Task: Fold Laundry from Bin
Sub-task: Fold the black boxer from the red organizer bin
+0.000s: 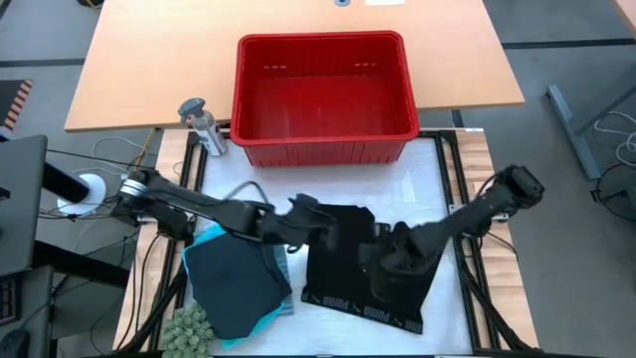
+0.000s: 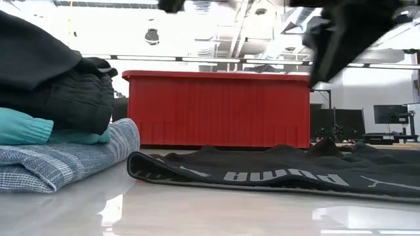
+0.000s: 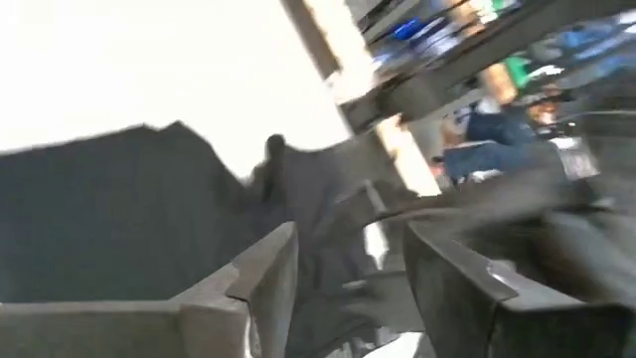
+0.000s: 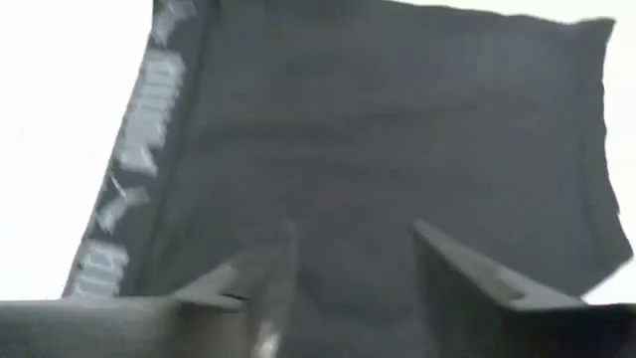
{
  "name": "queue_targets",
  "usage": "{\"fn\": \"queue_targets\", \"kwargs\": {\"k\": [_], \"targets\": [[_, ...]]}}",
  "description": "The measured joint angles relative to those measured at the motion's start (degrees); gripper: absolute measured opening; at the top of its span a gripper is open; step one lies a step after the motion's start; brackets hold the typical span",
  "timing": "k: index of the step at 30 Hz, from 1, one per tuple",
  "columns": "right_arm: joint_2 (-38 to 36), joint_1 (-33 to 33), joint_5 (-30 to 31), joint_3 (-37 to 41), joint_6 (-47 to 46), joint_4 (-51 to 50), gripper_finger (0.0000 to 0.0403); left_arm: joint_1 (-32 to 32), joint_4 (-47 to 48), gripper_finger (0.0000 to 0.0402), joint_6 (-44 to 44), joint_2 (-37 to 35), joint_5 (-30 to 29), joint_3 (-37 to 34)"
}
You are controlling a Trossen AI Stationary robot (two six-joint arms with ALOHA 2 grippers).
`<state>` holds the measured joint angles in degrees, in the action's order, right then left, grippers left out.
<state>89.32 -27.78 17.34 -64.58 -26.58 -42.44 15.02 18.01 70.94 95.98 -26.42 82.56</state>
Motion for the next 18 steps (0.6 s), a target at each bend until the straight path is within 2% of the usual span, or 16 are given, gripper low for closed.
{"fn": "queue_targets", "kwargs": {"k": [3,6,7,12,15,18], "targets": [[0.55,4.69,-5.06,0.0,6.71,6.87,0.0162,1.63,4.89,0.0155,-5.74,-4.02,-4.81,4.99],[2.22,8.47,-8.9,0.0,11.43,12.85,0.0046,4.45,8.86,0.0114,-10.75,-7.27,-12.86,9.81],[3.2,9.72,-10.0,0.0,12.72,15.28,0.0025,5.57,9.95,0.0097,-12.61,-7.97,-15.39,10.98],[9.13,13.55,-14.33,-0.07,14.37,23.88,0.0017,11.18,11.3,0.0015,-21.34,-9.36,-26.25,14.15],[13.23,15.6,-15.43,-0.05,15.24,26.02,0.0016,13.3,12.09,0.0007,-22.89,-9.43,-30.65,14.21],[16.19,17.85,-15.98,-1.4,17.06,26.15,0.0016,14.26,14.28,0.0008,-21.19,-9.12,-31.32,14.19]]}}
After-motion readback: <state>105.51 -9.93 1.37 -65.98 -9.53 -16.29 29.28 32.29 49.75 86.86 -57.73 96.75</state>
